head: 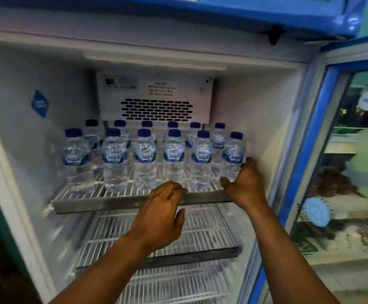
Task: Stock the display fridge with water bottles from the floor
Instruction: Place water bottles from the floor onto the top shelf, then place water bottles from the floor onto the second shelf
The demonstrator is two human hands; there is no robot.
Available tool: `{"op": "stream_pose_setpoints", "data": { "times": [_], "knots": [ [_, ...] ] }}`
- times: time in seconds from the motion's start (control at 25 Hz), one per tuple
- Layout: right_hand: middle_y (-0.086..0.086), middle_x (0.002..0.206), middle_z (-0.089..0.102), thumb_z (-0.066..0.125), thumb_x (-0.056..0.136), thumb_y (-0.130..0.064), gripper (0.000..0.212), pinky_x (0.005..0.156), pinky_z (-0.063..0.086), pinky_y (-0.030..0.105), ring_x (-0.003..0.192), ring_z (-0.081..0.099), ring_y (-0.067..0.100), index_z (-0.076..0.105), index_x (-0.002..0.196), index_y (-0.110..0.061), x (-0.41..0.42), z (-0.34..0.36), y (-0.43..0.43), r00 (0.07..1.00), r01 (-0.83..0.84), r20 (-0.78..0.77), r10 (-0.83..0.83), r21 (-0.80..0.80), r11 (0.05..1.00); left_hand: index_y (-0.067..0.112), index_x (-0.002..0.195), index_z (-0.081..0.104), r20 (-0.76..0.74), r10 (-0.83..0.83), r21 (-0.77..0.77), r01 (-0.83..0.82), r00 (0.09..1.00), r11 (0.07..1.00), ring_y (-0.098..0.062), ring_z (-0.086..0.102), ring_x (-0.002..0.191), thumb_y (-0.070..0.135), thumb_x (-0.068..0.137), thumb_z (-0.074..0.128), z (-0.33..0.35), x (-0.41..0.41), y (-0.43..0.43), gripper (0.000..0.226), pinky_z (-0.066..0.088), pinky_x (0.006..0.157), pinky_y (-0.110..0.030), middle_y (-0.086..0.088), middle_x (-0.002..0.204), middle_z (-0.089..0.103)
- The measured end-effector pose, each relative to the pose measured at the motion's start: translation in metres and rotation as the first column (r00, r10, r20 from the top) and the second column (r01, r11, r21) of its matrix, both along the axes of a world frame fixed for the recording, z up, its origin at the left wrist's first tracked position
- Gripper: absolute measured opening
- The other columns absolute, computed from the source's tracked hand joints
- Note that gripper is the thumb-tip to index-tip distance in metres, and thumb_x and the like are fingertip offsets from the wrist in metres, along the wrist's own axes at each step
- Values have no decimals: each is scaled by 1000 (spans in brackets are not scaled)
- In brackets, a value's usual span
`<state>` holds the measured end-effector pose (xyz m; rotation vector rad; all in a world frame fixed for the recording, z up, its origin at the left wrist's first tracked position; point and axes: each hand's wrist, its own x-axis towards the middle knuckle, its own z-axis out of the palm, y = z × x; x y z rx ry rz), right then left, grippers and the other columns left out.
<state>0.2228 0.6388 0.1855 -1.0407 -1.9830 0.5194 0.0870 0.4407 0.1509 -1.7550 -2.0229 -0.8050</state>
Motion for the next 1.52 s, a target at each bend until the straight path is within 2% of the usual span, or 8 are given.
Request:
{"op": "stream_pose_setpoints", "data": {
  "times": [0.12, 0.24, 0.52, 0.76, 1.04, 1.24, 1.4, 1.52],
  "knots": [
    [11, 110, 58, 75, 76, -19, 51, 86, 49, 37, 106, 55, 29, 52, 121, -9, -5, -7, -44, 982, 125, -173, -78, 278, 953, 15, 119, 61, -6, 4, 89, -3, 1000, 996, -20, 56, 111, 24, 87, 63, -18, -8, -25, 34, 50, 93, -35, -1, 118, 57],
    [9, 97, 56, 69, 77, -11, 32, 79, 43, 33, 93, 53, 26, 58, 108, -10, -22, -14, -95, 965, 44, -253, 63, 395, 917, 17, 116, 64, 36, 61, 74, -64, 997, 995, -19, 57, 106, 23, 88, 62, -43, -22, -61, 29, 52, 87, -34, 0, 114, 58],
    [2, 70, 58, 69, 77, 1, 15, 59, 47, 21, 61, 55, 15, 64, 84, -11, -84, -85, -207, 836, -504, -108, 538, 236, 831, 16, 111, 67, 248, 259, -76, -247, 934, 966, -20, 64, 90, 20, 85, 61, -123, -65, -189, 27, 57, 74, -35, 0, 112, 58],
    [-2, 62, 56, 66, 82, -7, 9, 55, 46, 27, 57, 54, 12, 64, 84, -15, -127, -213, -335, 608, -767, 142, 781, -149, 624, 25, 117, 63, 408, 586, -375, -456, 701, 807, -14, 61, 97, 27, 87, 58, -232, -73, -345, 31, 54, 80, -32, 5, 118, 57],
    [1, 83, 69, 65, 86, -13, 4, 69, 49, 27, 82, 66, 17, 64, 83, -15, -123, -473, -470, 326, -465, 399, 857, -721, 513, 25, 128, 58, 403, 847, -738, -423, 347, 525, -20, 62, 102, 28, 86, 63, -427, -40, -491, 43, 53, 82, -30, 0, 124, 58],
    [-5, 90, 66, 64, 87, -18, 3, 69, 46, 24, 86, 63, 18, 64, 88, -21, -70, -696, -514, 222, -180, 561, 797, -780, 599, 23, 134, 53, 344, 915, -899, -208, 211, 386, -24, 62, 102, 24, 86, 63, -637, -4, -525, 49, 44, 69, -28, -4, 125, 54],
    [2, 117, 57, 65, 89, -29, 26, 76, 34, 23, 107, 57, 25, 57, 112, -23, -23, -833, -528, 183, -116, 679, 711, -703, 701, 21, 133, 50, 280, 944, -944, -130, 173, 304, -30, 57, 110, 23, 84, 67, -784, 27, -534, 53, 41, 69, -32, -8, 126, 50],
    [8, 128, 43, 75, 82, -30, 51, 88, 40, 30, 117, 49, 31, 50, 125, -21, 0, -922, -538, 213, -142, 706, 675, -662, 736, 19, 134, 46, 293, 944, -936, -156, 155, 316, -31, 56, 111, 31, 80, 74, -876, 40, -532, 62, 45, 73, -36, -9, 129, 49]
  ]
}}
